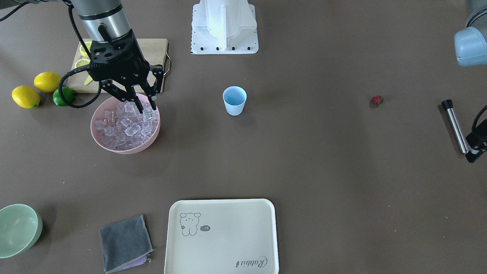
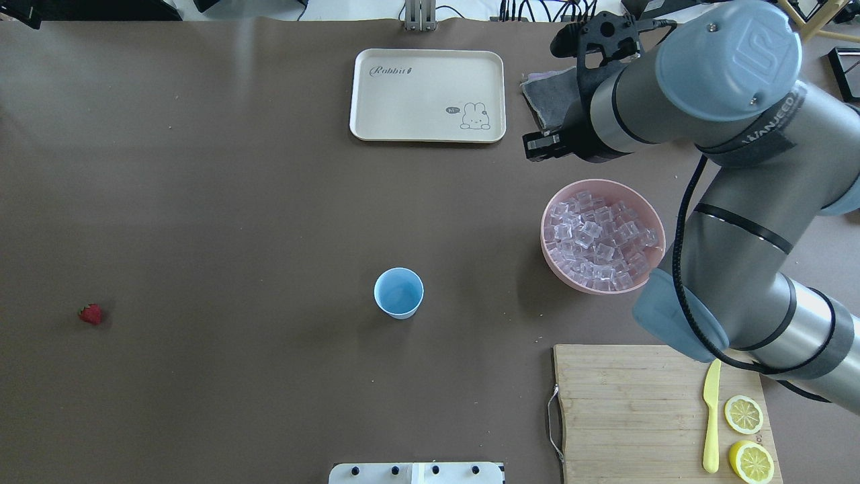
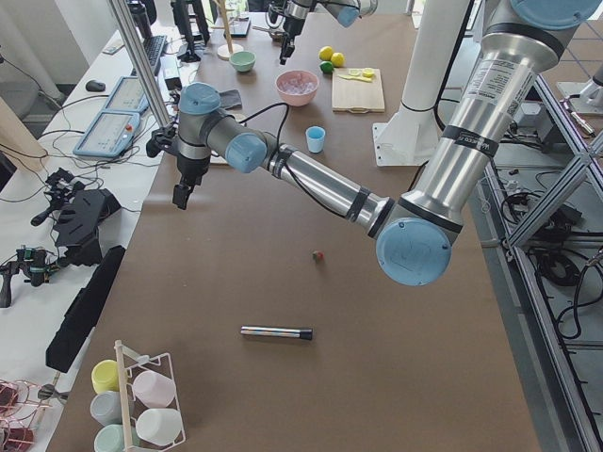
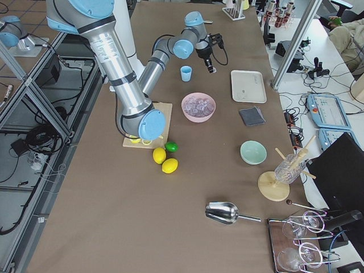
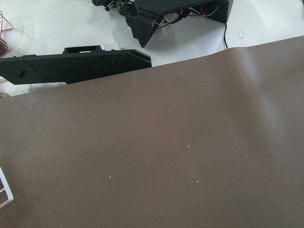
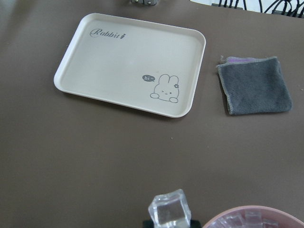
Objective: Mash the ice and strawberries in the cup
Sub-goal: 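Lift the ice cube and carry it over the light-blue cup, then lower the ice cube into the blue cup and open the right gripper, then raise the right gripper and move it back over the ice bowl, then lower the right gripper into the bowl and grasp another ice cube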
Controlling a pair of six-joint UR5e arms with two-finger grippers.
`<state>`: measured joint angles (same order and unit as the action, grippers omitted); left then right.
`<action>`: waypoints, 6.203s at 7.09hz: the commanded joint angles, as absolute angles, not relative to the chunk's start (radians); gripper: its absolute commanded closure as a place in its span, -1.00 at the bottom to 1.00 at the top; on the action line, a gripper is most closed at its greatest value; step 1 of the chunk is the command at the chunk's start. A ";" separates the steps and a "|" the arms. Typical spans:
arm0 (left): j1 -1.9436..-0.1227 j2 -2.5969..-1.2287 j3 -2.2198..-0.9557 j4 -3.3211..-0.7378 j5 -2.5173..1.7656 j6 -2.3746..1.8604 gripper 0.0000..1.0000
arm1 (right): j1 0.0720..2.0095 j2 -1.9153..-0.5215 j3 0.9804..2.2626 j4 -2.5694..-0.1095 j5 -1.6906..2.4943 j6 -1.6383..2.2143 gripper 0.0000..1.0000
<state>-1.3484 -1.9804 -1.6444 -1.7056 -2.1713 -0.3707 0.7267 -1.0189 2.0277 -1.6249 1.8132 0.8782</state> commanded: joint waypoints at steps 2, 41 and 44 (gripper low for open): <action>-1.350 -1.977 -1.646 -1.706 -2.172 -0.371 -0.96 | 0.594 -0.951 1.994 -1.621 1.790 0.882 1.00; -1.348 -1.960 -1.713 -1.721 -2.241 -0.430 -0.96 | 0.666 -1.267 1.928 -1.542 1.795 0.839 -1.00; -1.348 -1.967 -1.713 -1.721 -2.241 -0.430 -0.96 | 0.626 -1.278 1.904 -1.543 1.776 0.838 -0.98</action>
<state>-1.3484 -1.9633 -1.7135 -1.7211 -2.2412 -0.4295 0.6462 -1.2747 1.9216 -1.5404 1.7890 0.8382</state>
